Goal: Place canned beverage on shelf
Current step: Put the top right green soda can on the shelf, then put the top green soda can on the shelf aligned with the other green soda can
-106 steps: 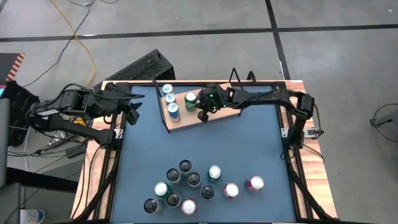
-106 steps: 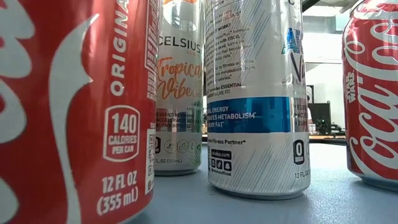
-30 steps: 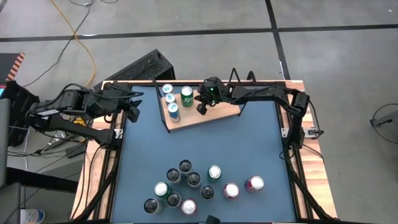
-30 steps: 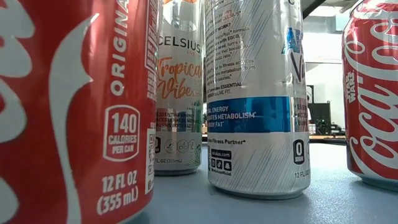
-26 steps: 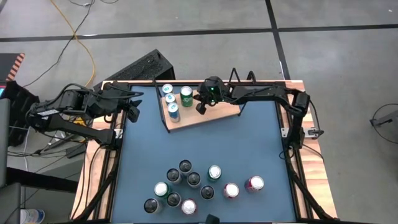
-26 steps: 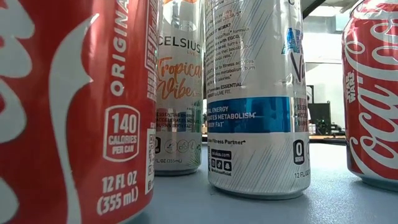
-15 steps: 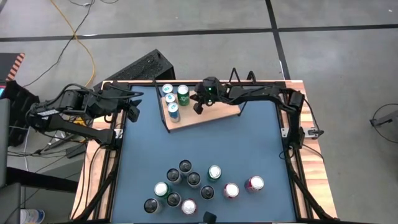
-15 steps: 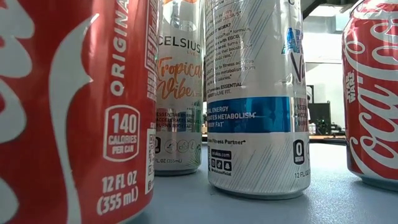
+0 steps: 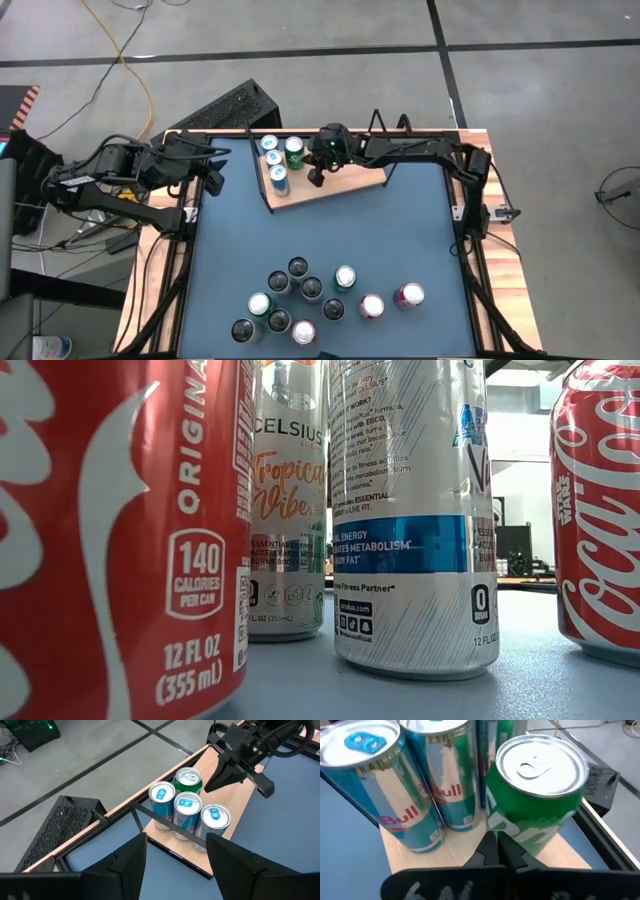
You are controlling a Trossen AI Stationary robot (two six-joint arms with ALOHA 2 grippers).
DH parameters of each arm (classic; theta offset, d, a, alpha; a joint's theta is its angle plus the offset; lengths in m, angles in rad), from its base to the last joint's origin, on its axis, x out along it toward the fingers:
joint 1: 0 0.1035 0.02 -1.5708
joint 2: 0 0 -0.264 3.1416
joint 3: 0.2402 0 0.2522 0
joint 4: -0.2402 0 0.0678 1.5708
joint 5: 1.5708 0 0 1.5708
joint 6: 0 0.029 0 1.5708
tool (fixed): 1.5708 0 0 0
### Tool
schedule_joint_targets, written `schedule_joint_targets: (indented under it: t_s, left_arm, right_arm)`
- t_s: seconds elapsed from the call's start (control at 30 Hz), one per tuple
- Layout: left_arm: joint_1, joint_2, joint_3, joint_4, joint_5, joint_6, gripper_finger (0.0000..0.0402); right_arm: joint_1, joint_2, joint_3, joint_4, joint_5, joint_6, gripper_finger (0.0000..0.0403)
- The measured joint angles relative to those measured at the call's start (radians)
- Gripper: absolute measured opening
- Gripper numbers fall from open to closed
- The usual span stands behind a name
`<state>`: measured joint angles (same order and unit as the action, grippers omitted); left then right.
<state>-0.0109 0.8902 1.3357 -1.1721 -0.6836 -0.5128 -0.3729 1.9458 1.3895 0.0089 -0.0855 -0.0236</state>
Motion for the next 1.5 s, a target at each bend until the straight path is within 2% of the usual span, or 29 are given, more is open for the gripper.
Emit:
schedule_joint_targets:
  t_s: [0.4,0.67,0.83,0.97,1.07,1.3,1.4,1.5]
  left_arm:
    - [0.000,0.000,0.000,0.000,-0.010,0.000,0.0193]
    - [0.000,0.000,0.000,-0.007,-0.012,0.001,0.0193]
    - [0.000,0.000,0.000,-0.020,-0.011,-0.012,0.0193]
    - [0.000,0.000,0.000,-0.021,0.006,-0.024,0.0193]
    - [0.000,0.000,0.000,-0.021,0.025,-0.024,0.0193]
    - [0.000,0.000,0.000,-0.020,0.024,-0.025,0.0193]
    - [0.000,0.000,0.000,-0.019,0.025,-0.025,0.0193]
    - [0.000,0.000,0.000,-0.019,0.041,-0.022,0.0193]
  right_arm:
    - [-0.038,0.006,0.002,0.096,-0.018,-0.011,0.0000]
    - [-0.032,0.006,0.002,0.079,-0.019,-0.011,0.0000]
    - [-0.033,0.006,0.011,-0.004,-0.021,-0.011,0.0000]
    - [-0.036,-0.016,0.011,-0.134,-0.020,-0.017,0.0000]
    - [-0.035,-0.085,0.011,-0.277,-0.038,-0.062,0.0000]
    - [0.020,-0.304,0.012,-0.670,-0.309,-0.170,0.0005]
    - [0.083,-0.398,0.012,-0.835,-0.352,-0.206,0.0032]
    - [0.180,-0.462,0.012,-0.922,-0.313,-0.180,0.0084]
